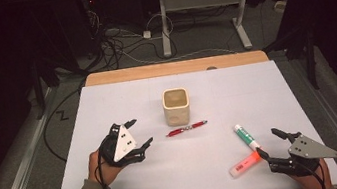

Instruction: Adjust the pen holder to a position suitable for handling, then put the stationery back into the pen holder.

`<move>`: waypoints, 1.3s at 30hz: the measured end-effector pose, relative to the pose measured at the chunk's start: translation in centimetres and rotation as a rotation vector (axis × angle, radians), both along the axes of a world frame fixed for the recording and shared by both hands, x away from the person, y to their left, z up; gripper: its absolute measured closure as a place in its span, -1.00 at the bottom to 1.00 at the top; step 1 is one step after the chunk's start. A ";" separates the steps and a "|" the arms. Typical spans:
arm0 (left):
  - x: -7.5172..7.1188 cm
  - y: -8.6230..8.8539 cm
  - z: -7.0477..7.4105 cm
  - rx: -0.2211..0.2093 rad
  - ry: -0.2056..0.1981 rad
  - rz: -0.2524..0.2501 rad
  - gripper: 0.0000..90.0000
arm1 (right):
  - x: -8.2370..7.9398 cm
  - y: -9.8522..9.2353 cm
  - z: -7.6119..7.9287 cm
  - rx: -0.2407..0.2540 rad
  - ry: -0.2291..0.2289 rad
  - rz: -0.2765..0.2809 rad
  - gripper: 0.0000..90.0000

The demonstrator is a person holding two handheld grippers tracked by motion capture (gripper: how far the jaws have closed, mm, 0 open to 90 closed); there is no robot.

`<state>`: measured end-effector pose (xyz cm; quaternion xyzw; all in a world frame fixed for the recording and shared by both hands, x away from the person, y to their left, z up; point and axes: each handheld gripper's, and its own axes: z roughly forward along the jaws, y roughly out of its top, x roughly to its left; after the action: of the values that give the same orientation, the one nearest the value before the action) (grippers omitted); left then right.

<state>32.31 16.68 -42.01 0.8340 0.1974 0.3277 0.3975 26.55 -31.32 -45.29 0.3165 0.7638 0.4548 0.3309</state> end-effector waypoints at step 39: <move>-4.0 3.5 -6.0 0.052 0.199 0.103 -0.53 | 1.6 1.4 0.4 -0.005 -0.035 0.062 -0.47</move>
<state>28.30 20.22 -48.04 0.8612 0.2697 0.2683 0.3371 28.16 -29.96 -44.89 0.2835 0.7686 0.4684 0.3309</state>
